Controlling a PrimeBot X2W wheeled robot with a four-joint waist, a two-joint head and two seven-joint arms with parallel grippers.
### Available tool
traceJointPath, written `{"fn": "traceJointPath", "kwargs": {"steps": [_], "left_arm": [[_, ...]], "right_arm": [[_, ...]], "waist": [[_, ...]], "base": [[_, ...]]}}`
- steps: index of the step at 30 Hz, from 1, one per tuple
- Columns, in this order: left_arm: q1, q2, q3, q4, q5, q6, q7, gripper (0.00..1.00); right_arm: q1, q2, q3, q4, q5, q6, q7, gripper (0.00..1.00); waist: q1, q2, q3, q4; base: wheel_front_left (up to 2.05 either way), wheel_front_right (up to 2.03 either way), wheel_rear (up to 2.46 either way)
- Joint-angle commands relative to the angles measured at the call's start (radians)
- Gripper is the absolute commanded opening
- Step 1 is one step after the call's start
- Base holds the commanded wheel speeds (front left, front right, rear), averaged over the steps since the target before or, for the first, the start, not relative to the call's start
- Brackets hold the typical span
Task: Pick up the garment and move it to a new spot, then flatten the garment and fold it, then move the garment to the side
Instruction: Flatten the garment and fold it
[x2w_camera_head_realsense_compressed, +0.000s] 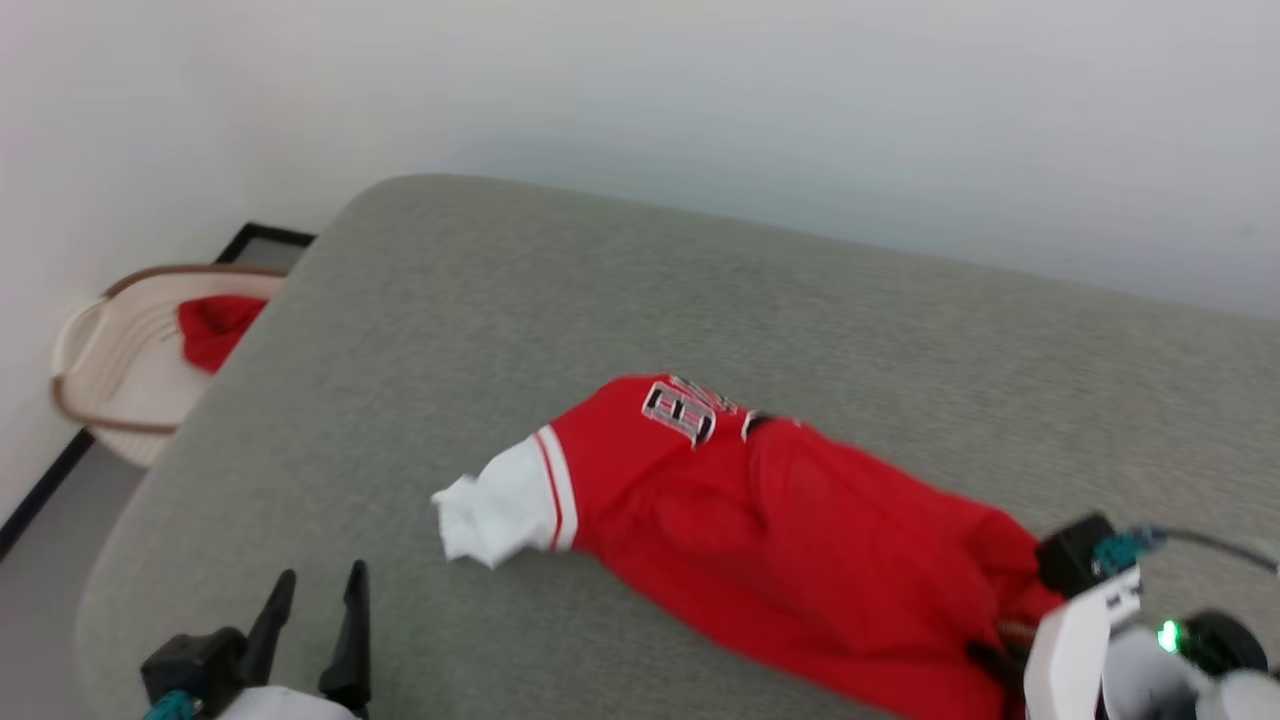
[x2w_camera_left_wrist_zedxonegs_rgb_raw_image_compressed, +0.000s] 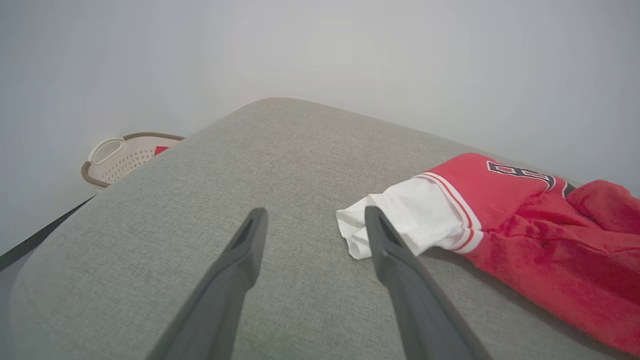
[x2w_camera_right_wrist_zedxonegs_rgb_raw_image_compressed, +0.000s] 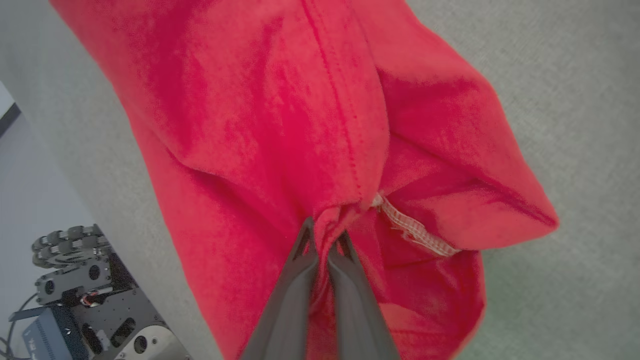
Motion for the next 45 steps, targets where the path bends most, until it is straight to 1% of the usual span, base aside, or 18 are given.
{"fn": "traceJointPath", "kwargs": {"steps": [1, 7, 11, 14, 15, 16, 17, 18, 19, 26, 32, 36, 39, 40, 45], "left_arm": [[0.013, 0.004, 0.009, -0.007, -0.002, 0.004, -0.003, 1.0], [0.04, 0.014, 0.037, -0.03, -0.007, 0.01, -0.003, 1.0], [0.047, 0.012, 0.044, -0.038, -0.007, 0.01, -0.002, 1.0], [0.043, 0.01, 0.046, -0.041, -0.004, 0.01, -0.002, 1.0], [0.042, 0.01, 0.047, -0.04, -0.003, 0.01, -0.002, 1.0], [0.04, 0.01, 0.046, -0.038, -0.001, 0.009, -0.002, 1.0], [0.038, 0.011, 0.044, -0.035, 0.001, 0.009, -0.002, 1.0], [0.036, 0.012, 0.042, -0.033, 0.002, 0.008, -0.002, 1.0], [0.033, 0.013, 0.042, -0.032, 0.002, 0.008, -0.002, 1.0], [0.009, 0.023, 0.04, -0.037, 0.009, 0.004, -0.002, 1.0], [-0.005, 0.046, 0.036, -0.064, 0.013, 0.0, 0.013, 1.0], [-0.015, 0.066, 0.03, -0.102, 0.008, -0.01, 0.044, 1.0], [-0.035, 0.087, 0.022, -0.141, -0.009, -0.024, 0.094, 1.0], [-0.05, 0.106, 0.014, -0.171, -0.019, -0.035, 0.146, 1.0], [-0.107, 0.156, -0.01, -0.252, -0.065, -0.058, 0.301, 1.0]], "right_arm": [[0.037, -0.002, -0.012, -0.021, -0.001, 0.0, 0.01, 0.0], [0.19, 0.018, -0.085, -0.11, -0.019, 0.0, 0.047, 0.0], [0.259, 0.039, -0.121, -0.13, -0.048, 0.0, 0.058, 0.0], [0.281, 0.056, -0.135, -0.127, -0.071, 0.0, 0.052, 0.0], [0.282, 0.063, -0.138, -0.122, -0.076, 0.0, 0.046, 0.15], [0.283, 0.065, -0.137, -0.114, -0.085, 0.0, 0.041, 0.19], [0.28, 0.067, -0.135, -0.105, -0.091, 0.0, 0.037, 0.36], [0.272, 0.074, -0.136, -0.1, -0.095, 0.0, 0.025, 0.91], [0.262, 0.084, -0.141, -0.094, -0.1, 0.0, 0.015, 1.0], [0.215, 0.101, -0.145, -0.08, -0.119, 0.0, -0.025, 1.0], [0.193, 0.096, -0.165, -0.117, -0.123, 0.0, -0.057, 1.0], [0.187, 0.1, -0.194, -0.149, -0.134, 0.0, -0.095, 1.0], [0.183, 0.11, -0.221, -0.167, -0.145, 0.0, -0.128, 1.0], [0.183, 0.118, -0.241, -0.171, -0.153, 0.0, -0.151, 1.0], [0.169, 0.134, -0.277, -0.162, -0.17, 0.0, -0.205, 1.0]], "waist": [[0.0, 0.0, -0.022, -0.054], [0.0, 0.0, -0.018, -0.109], [0.0, 0.0, -0.012, -0.131], [0.0, 0.0, -0.007, -0.14], [0.0, 0.0, -0.006, -0.142], [0.0, 0.0, -0.005, -0.144], [0.0, 0.0, -0.004, -0.145], [0.0, 0.0, -0.002, -0.146], [0.0, 0.0, 0.001, -0.147], [0.0, 0.0, 0.017, -0.146], [0.0, 0.0, 0.031, -0.162], [0.0, 0.0, 0.039, -0.181], [0.0, 0.0, 0.046, -0.196], [0.0, 0.0, 0.051, -0.206], [0.0, 0.0, 0.066, -0.235]], "base": [[0.0, 0.0, 0.0], [0.0, 0.0, 0.0], [0.0, 0.0, 0.0], [0.0, 0.0, 0.0], [0.0, 0.0, 0.0], [0.0, 0.0, 0.0], [0.0, 0.0, 0.0], [0.0, 0.0, 0.0], [0.0, 0.0, 0.0], [0.0, 0.0, 0.0], [0.0, 0.0, 0.0], [0.0, 0.0, 0.0], [0.0, 0.0, 0.0], [0.0, 0.0, 0.0], [0.0, 0.0, 0.0]]}}
